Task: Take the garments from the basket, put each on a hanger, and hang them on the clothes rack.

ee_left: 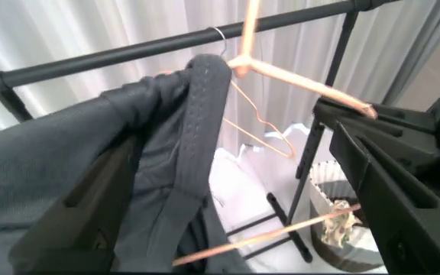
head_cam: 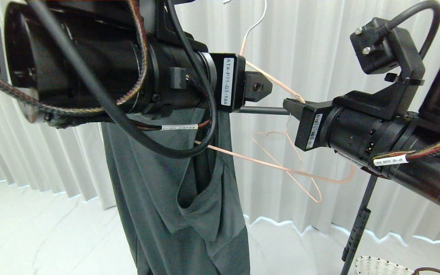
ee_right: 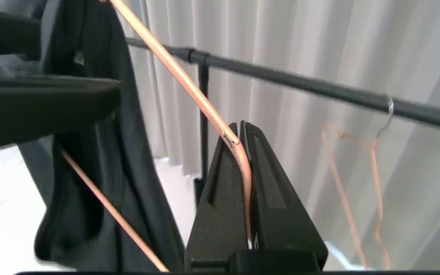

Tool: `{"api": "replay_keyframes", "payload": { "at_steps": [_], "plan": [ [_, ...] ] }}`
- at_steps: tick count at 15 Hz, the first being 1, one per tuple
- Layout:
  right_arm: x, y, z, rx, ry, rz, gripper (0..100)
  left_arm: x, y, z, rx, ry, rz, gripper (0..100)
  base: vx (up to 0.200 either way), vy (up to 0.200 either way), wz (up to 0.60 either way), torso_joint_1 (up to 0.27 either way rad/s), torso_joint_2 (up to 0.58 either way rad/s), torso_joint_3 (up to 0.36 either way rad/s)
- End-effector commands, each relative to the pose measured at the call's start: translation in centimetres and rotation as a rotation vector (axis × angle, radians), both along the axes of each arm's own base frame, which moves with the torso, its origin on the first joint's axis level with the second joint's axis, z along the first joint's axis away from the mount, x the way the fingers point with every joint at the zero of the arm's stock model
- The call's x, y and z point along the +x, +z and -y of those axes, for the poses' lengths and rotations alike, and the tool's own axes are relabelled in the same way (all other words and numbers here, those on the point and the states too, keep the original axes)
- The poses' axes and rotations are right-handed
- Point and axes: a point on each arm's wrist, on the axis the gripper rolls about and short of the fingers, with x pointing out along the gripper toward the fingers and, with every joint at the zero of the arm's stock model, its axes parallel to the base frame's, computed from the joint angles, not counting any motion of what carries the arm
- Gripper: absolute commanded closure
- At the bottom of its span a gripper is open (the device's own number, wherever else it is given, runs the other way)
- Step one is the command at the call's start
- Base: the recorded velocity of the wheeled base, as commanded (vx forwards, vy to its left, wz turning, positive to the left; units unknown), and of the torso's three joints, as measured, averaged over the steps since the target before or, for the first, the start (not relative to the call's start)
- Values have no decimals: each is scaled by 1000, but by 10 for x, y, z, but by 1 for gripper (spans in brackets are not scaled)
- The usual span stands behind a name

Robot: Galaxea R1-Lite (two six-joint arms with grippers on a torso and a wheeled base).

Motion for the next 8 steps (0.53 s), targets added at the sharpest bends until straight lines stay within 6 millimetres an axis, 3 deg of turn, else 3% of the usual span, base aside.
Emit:
{"api": "replay_keyframes", "payload": {
  "at_steps": [1,8],
  "plan": [
    [-3,-4,12,-20,-17,31,100,-6,10,-12,-25,13,23,0,0,0,0,0,0,0],
    [3,-8,25,-42,-66,42,100,-21,25,-29,-70,10,61,0,0,0,0,0,0,0]
  ]
}}
